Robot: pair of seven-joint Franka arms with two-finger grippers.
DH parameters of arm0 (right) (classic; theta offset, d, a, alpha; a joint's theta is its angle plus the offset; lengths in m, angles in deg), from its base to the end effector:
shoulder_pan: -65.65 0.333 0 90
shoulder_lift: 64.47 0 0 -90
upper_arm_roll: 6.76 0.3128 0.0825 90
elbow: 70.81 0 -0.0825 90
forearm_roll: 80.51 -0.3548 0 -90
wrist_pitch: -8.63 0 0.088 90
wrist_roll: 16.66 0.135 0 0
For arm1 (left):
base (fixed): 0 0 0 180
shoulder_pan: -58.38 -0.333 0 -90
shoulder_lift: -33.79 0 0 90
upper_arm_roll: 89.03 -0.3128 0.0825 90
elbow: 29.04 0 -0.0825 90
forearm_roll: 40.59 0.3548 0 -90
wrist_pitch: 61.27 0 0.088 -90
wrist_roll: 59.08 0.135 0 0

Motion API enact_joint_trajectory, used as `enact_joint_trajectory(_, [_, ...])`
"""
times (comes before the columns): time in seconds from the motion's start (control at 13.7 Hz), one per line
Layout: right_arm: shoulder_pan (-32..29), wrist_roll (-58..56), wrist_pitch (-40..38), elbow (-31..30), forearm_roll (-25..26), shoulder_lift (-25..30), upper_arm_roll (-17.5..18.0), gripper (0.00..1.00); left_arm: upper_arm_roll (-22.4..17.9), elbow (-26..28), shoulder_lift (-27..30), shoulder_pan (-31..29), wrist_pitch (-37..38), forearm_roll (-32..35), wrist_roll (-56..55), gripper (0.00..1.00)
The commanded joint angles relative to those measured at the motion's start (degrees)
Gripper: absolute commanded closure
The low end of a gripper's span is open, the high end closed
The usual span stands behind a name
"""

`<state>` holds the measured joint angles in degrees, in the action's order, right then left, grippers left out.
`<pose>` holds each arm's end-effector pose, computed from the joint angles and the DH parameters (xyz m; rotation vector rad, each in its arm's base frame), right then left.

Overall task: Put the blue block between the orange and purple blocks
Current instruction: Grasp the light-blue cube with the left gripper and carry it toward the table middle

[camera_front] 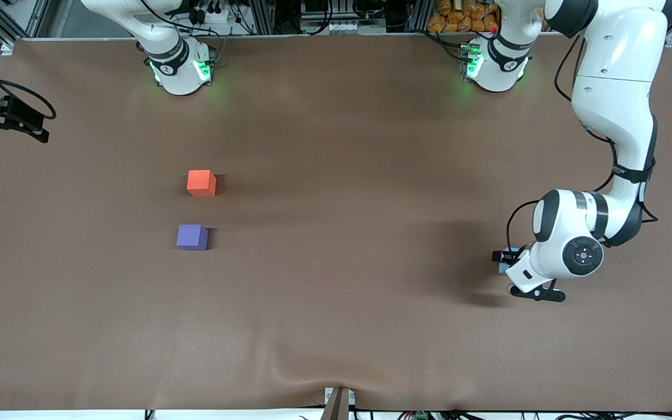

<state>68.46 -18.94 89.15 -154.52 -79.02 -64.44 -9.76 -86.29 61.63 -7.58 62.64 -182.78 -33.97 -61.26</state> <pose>0.5063 -0.0055 0.6273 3.1154 0.0513 -0.0868 0.6461 -0.0681 0.1886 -3.0472 0.2206 0.2709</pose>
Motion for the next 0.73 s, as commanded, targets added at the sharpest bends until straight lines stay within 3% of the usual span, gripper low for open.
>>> enact_joint_trajectory(0.0, [0.17, -0.26, -0.1, 0.82, 0.35, -0.38, -0.17, 0.0, -0.01, 0.3, 0.59, 0.66, -0.57, -0.03, -0.11, 0.86])
enact_joint_trajectory(0.07, [0.17, -0.26, -0.1, 0.82, 0.35, -0.38, -0.17, 0.0, 0.08, 0.38, 0.68, 1.1, -0.48, 0.05, -0.46, 0.97])
enact_joint_trajectory(0.15, [0.17, -0.26, -0.18, 0.82, 0.35, -0.38, -0.17, 0.0, 0.25, 0.3, 0.94, 2.06, -0.05, -0.03, -0.81, 0.99])
enact_joint_trajectory(0.36, [0.17, -0.26, -0.1, 0.82, 0.27, -0.38, -0.17, 0.0, 3.4, 0.12, 4.88, 6.19, 2.32, -0.03, -6.67, 0.98])
enact_joint_trajectory(0.44, [0.17, -0.26, -0.1, 0.82, 0.27, -0.38, -0.17, 0.0, 5.5, -0.14, 6.12, 7.51, 3.81, -0.03, -10.01, 0.92])
enact_joint_trajectory(0.66, [0.17, -0.26, -0.1, 0.82, 0.27, -0.38, -0.17, 0.0, 13.58, -1.37, 7.71, 11.29, 4.79, -0.03, -25.01, 0.92])
